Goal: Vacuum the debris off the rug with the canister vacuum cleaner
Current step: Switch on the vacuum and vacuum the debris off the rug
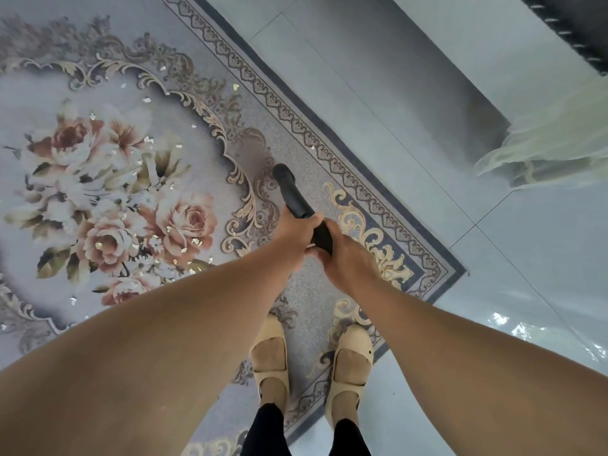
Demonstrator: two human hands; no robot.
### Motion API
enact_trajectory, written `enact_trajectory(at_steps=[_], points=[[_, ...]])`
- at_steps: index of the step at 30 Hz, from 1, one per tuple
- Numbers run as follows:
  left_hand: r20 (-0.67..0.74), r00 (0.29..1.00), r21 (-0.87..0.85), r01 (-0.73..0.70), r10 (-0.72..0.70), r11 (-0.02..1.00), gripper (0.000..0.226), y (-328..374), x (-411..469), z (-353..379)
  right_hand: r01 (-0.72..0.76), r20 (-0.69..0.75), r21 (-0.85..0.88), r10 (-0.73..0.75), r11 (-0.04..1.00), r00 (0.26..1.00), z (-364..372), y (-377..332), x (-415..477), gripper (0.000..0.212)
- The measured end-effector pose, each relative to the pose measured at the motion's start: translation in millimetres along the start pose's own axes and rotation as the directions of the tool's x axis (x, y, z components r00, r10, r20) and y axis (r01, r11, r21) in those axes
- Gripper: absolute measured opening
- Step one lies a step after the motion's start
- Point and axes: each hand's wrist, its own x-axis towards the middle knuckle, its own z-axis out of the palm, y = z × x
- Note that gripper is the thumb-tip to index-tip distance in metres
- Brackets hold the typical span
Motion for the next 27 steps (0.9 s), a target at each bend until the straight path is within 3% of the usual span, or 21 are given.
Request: enact_trajectory(at_steps=[12, 19, 27], points=[[-0.091, 0.972, 0.221, -0.193, 0.218, 0.956, 0.062, 46, 63, 17, -0.038, -0.062, 0.17, 0.049, 0.985, 0.997, 2, -14, 83, 0.046], [-0.092, 0.98, 0.284, -0.143, 0.176, 0.948, 0.074, -10, 80, 21, -0.098, 0.157, 0.185, 0.07, 0.978, 0.985, 49, 12, 88, 0.035], [-0.06, 0.99, 0.298, -0.108, 0.131, 0.949, 0.081, -57, 72, 16, -0.119, 0.227, 0.093, 0.095, 0.988, 0.969, 77, 29, 65, 0.04]])
